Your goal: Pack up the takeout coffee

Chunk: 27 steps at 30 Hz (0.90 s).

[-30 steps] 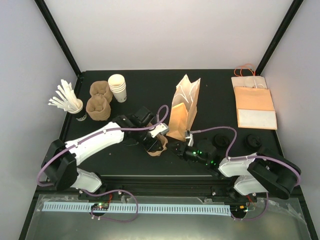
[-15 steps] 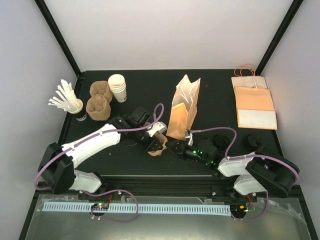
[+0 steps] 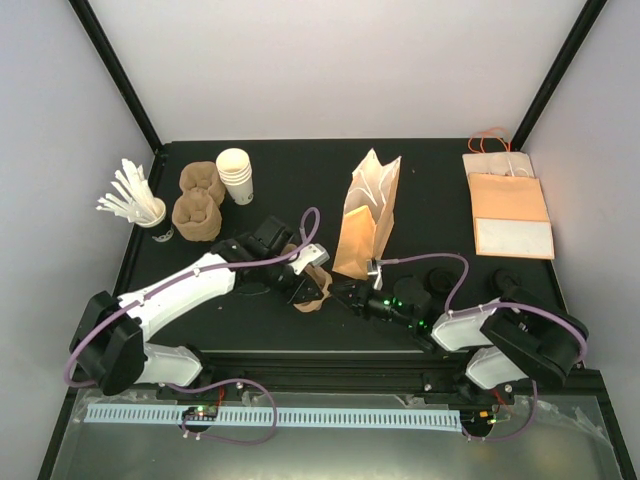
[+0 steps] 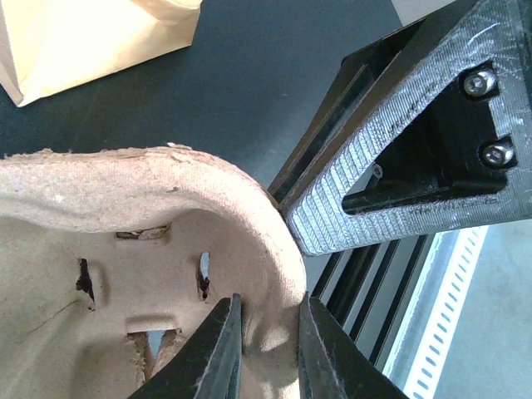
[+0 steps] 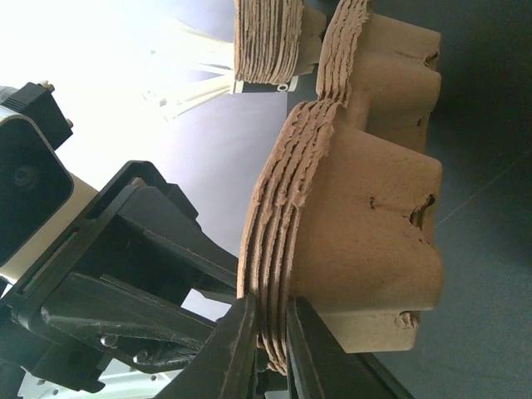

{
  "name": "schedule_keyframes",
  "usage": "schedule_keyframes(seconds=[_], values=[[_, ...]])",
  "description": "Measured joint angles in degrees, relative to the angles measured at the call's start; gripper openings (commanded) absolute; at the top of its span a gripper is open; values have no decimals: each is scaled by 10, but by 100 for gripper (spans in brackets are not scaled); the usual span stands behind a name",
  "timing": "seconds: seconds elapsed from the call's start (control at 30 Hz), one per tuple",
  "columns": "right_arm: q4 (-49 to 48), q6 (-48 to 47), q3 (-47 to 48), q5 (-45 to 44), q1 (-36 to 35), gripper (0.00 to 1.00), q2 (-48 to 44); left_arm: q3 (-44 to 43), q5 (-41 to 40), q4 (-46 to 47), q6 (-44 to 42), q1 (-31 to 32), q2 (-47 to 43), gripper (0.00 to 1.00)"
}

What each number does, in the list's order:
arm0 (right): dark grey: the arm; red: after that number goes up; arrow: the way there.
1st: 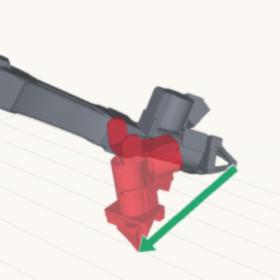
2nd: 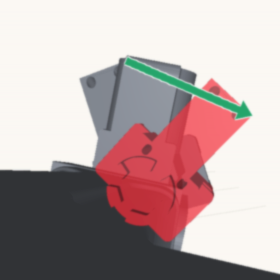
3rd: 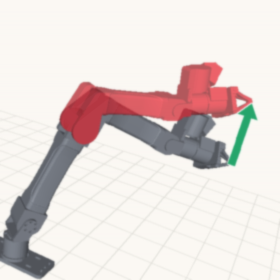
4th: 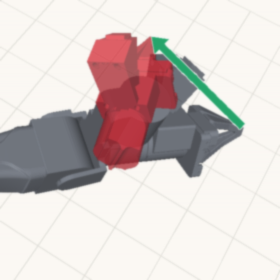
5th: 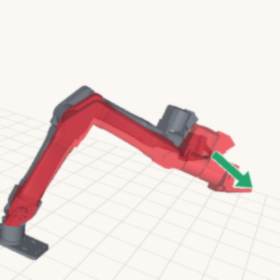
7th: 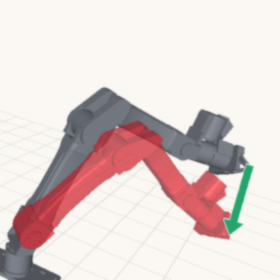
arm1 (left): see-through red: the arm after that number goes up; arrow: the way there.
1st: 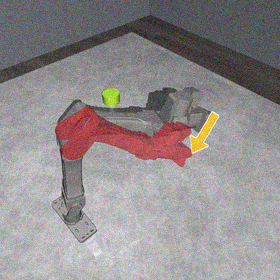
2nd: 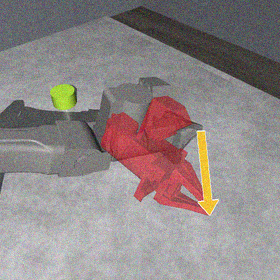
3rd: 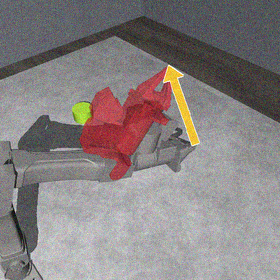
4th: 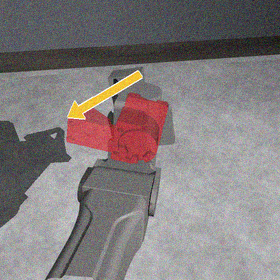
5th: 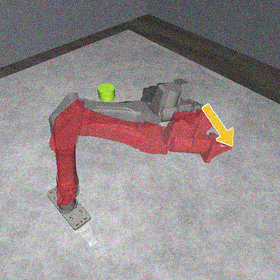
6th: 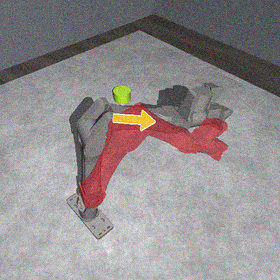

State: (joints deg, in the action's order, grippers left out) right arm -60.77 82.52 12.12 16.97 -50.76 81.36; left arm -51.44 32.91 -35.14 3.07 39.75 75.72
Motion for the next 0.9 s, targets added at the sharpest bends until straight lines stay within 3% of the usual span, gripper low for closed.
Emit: schedule_keyframes(seconds=[0.47,0.6,0.9], values=[[-101,6,-8,3,0,7,62,25,29,19,16,-24,-23,19],[-119,6,-10,4,-1,4,75,30,38,23,19,-30,-23,24],[-35,-8,-24,6,0,3,89,30,109,52,30,-33,-26,41]])
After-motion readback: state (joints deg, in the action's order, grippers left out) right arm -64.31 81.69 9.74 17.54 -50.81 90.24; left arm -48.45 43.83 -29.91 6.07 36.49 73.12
